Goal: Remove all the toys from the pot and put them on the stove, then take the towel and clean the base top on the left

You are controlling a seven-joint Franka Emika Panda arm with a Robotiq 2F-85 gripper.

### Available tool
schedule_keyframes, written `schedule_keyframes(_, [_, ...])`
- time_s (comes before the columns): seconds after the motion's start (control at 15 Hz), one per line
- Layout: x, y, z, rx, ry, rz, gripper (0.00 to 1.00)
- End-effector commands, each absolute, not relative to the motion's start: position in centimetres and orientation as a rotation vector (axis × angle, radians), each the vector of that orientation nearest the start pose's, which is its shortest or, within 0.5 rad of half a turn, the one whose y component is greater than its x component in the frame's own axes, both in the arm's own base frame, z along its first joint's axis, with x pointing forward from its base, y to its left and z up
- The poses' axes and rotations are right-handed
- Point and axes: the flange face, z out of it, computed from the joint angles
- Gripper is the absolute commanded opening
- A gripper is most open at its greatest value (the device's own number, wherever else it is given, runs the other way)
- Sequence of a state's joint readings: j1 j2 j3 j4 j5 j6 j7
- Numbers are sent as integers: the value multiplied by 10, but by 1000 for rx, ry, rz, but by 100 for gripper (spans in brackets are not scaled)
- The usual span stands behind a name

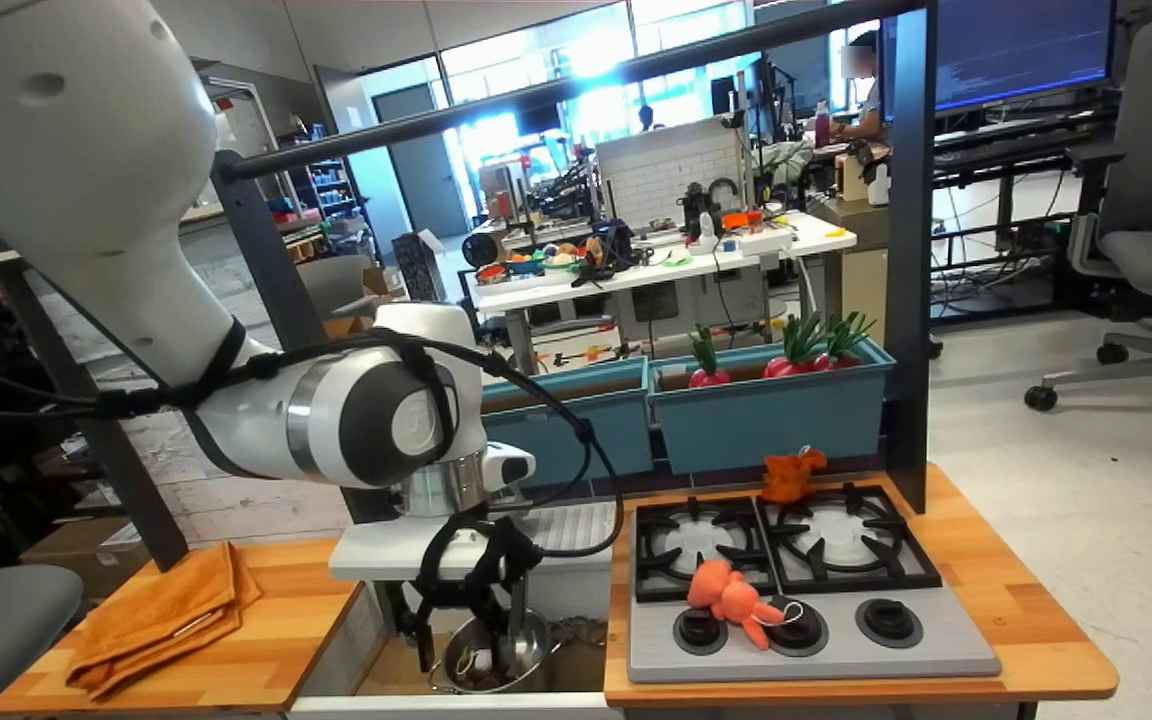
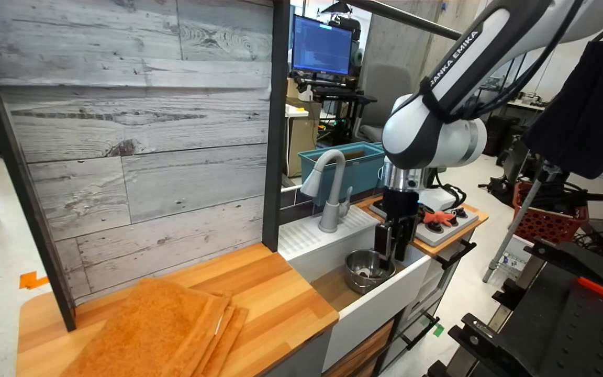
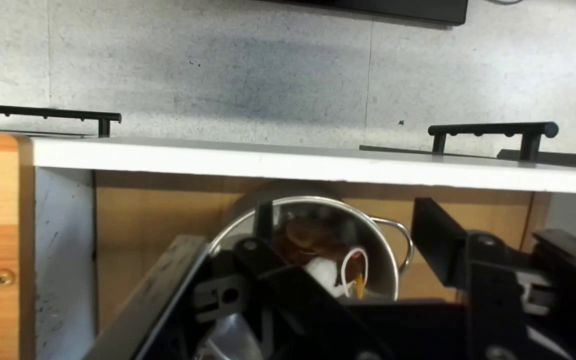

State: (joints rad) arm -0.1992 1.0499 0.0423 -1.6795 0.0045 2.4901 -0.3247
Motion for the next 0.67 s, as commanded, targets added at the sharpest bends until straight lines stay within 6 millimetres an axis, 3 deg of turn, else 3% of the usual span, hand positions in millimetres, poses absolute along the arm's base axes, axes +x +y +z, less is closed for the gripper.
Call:
schedule_keyframes(0.0, [607,-86,-37,-3054,-282,384,42])
schedule_keyframes(0.07, [608,-84,-40,-3064,-295,382,33])
schedule_keyframes(0.13, [609,-83,-41,-3071,-307,378,36])
schedule_keyframes(0.2, [611,-82,-42,-3078,-314,366,69])
schedule_keyframes(0.27, [613,-82,-43,-3083,-316,361,63])
schedule_keyframes(0.33, [616,-82,-44,-3089,-315,360,63])
schedule_keyframes(0.6, [625,-85,-51,-3115,-301,352,90])
